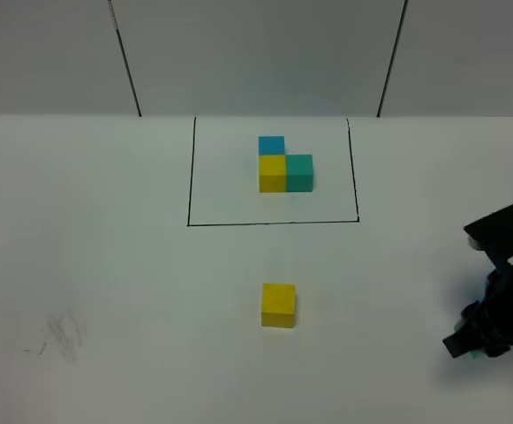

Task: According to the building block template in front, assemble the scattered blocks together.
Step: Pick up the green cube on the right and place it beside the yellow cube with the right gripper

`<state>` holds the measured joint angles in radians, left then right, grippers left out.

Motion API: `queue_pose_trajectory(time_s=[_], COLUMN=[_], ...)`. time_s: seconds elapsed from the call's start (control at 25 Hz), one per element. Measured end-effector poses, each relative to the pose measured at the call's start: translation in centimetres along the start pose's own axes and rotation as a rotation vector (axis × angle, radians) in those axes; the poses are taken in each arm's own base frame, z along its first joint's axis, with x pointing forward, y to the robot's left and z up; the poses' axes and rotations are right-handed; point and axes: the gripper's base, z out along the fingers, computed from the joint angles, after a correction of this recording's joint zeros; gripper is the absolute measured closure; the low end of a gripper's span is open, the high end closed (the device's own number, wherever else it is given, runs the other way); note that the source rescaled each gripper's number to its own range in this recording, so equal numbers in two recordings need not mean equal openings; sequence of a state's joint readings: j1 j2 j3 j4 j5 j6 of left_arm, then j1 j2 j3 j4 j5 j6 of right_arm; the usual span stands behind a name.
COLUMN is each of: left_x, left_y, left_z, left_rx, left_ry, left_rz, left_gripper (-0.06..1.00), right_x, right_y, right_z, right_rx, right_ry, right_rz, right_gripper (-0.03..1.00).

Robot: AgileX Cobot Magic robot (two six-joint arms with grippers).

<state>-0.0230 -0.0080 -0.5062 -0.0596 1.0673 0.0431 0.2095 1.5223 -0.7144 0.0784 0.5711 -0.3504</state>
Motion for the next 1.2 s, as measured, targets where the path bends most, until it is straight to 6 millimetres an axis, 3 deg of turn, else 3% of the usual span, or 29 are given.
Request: queue_pose_trajectory(time_s=[0.28,0.56,0.84,1.2], left_x=[0.0,0.0,0.0,0.0], left_y=[0.0,0.0,0.0,0.0], left_z=[0.0,0.0,0.0,0.0], left_rx=[0.000,0.000,0.000,0.000], left_ry=[0.000,0.000,0.000,0.000], left_rz=[0.000,0.000,0.000,0.000], left_gripper=[0.57,0.57,0.57,0.57], right_x=[-4.8,-7.6,-10.0,-12.2], right_y=[3.8,6.6,8.2,10.2], right_z=[-1.7,0.8,3.1,3.5], right_rx=[-0.038,-0.099,-0.110,-0.098], right_ry=[-0.086,0.002,0.064,0.045], right_rz=[-0.335,-0.584,-0.753,-0.905], right_gripper=[0.96,0.96,0.96,0.96])
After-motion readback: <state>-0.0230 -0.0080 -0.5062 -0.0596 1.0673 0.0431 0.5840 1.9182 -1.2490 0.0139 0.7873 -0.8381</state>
